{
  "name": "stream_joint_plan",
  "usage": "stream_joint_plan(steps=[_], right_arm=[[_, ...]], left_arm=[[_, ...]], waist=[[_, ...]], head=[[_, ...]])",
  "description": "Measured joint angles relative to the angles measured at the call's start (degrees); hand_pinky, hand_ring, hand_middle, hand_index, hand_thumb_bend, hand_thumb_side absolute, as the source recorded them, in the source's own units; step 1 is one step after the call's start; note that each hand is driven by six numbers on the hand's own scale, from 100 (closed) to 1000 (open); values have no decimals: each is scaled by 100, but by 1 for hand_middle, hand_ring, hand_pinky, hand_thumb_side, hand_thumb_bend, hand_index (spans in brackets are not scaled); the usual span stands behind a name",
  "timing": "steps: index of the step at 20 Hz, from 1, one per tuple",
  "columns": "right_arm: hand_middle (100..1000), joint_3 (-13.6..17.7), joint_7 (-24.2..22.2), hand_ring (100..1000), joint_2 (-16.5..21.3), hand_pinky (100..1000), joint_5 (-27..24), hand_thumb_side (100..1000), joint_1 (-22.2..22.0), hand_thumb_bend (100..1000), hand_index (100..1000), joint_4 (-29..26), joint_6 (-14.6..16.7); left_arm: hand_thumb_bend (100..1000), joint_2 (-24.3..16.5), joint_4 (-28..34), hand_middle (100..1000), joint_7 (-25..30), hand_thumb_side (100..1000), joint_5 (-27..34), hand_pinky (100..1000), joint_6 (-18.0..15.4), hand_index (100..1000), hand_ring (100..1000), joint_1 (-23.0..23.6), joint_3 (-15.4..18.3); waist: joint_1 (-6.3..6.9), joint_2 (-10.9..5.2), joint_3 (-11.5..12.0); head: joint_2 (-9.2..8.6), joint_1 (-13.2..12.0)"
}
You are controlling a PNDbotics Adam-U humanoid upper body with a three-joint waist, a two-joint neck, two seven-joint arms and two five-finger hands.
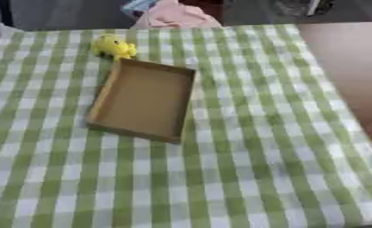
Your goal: Pick up objects on the table and place them in the box.
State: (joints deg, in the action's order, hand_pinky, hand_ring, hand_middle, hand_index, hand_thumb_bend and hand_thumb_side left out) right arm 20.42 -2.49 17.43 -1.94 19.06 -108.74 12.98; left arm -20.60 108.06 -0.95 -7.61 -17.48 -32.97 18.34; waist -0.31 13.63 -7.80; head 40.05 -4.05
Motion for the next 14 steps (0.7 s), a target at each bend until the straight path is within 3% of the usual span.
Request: stream_joint_plan(steps=[4, 10, 14], right_arm=[[566, -5, -25, 633, 52, 697, 0, 664, -49, 100, 861, 0, -23], [566, -63, -66, 632, 56, 698, 0, 662, -40, 100, 861, 1, -30], [565, -69, -84, 632, 66, 697, 0, 662, -40, 100, 861, 5, -18]], left_arm=[[103, -418, -461, 661, 238, 589, -273, 559, 113, 753, 624, -538, -228], [100, -1223, -1369, 698, 788, 601, -825, 576, 333, 794, 655, -1444, -576], [100, -1387, -1987, 709, 1170, 592, -1209, 591, 559, 803, 668, -2058, -857]], waist=[[126, -89, -50], [115, -66, -115], [127, -52, -116]], head=[[73, 37], [78, 10], [78, 7]])
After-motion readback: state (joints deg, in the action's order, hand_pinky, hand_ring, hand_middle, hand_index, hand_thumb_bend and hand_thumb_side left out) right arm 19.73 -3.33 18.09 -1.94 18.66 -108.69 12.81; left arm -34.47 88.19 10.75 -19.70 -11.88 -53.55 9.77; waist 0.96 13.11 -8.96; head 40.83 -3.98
